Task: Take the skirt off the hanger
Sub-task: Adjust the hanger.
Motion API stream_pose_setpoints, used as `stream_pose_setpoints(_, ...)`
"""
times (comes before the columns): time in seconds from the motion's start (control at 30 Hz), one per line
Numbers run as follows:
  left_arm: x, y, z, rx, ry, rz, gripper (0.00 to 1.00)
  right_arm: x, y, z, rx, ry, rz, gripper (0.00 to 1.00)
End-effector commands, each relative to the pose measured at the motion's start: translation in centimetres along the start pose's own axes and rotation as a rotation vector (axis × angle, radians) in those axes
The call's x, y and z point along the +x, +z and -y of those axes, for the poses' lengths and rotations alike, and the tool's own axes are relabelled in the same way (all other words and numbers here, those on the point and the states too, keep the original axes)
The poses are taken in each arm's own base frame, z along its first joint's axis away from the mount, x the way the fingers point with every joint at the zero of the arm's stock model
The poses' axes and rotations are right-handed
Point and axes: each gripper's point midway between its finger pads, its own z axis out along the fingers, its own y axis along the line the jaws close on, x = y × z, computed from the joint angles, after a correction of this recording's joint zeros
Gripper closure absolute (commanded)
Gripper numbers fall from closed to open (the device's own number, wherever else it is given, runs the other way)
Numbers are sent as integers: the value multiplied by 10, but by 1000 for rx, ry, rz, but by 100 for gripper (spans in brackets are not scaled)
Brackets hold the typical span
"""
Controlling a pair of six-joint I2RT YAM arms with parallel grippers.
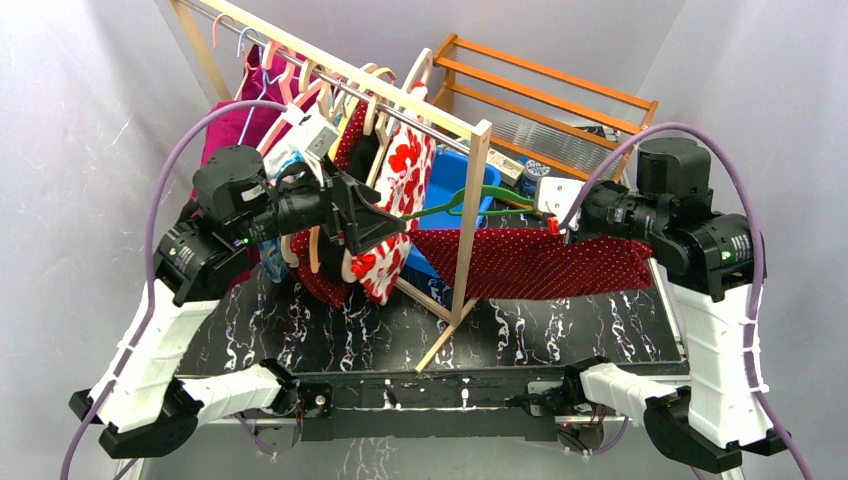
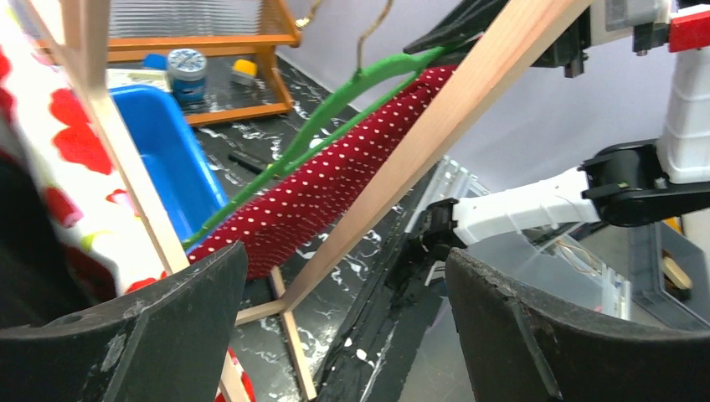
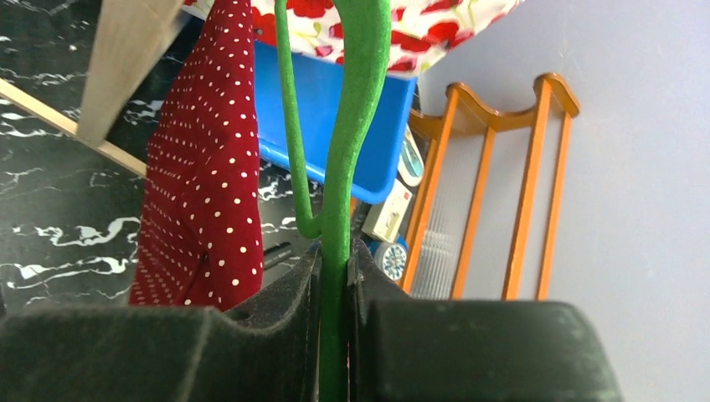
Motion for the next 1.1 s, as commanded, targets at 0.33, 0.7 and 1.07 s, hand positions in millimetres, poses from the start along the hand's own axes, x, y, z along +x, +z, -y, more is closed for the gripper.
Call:
stream_pose_setpoints(0.33, 12, -35, -51, -384, -85, -53, 10, -60, 32, 28, 66, -50, 412, 100)
stream_pose_setpoints(0.7, 8, -38, -44, -360, -115, -11, 7, -56, 78, 71, 99, 57, 498, 100)
stream_pose_setpoints(1.07, -2, -10, -12, -129, -151, 41, 14, -65, 125, 73, 48, 130, 532, 100)
